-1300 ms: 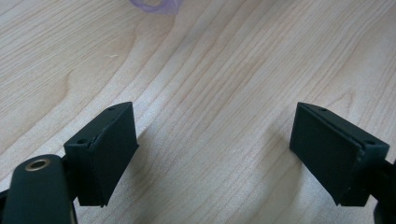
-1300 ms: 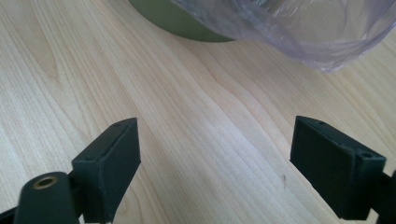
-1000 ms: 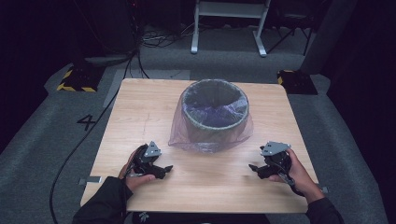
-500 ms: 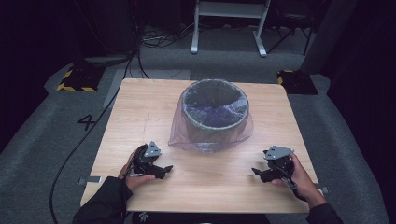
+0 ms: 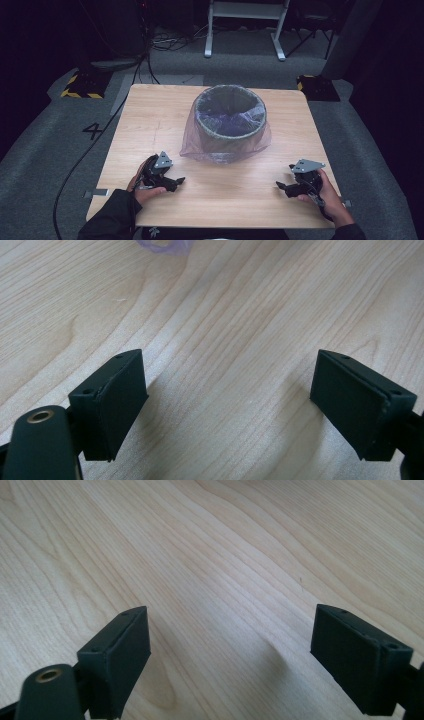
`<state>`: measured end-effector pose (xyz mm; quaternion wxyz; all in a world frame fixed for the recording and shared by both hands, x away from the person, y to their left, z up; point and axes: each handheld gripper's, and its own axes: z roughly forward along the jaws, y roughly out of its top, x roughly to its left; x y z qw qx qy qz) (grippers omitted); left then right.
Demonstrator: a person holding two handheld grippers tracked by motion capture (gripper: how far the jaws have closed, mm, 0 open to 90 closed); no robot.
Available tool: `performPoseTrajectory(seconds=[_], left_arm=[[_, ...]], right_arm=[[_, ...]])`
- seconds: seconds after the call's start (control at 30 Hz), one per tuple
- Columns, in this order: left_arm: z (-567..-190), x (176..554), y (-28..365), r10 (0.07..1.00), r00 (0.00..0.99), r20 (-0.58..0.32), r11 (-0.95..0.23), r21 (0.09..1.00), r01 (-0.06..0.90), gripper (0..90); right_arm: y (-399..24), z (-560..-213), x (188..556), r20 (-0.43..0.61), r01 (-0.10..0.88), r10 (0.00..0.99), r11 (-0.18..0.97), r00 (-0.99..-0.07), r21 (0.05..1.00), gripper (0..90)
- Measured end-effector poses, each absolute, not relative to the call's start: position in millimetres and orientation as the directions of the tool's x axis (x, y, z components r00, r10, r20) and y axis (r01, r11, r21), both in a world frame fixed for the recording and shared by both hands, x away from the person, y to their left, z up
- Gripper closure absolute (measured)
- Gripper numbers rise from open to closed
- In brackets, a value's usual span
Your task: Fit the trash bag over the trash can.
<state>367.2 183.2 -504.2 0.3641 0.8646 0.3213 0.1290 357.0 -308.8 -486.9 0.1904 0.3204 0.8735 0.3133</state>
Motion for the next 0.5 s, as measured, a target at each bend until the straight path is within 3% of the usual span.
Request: performPoseTrajectory(seconds=[0.5], left_arm=[[-504.2, 367.2, 183.2, 0.649, 0.760, -0.011, -0.528, 0.712, 0.462, 14.4]], right_arm=[[-332.9, -498.3, 355.4, -0.050, 0.498, 0.741, 0.498, -0.670, 0.710, 15.7]])
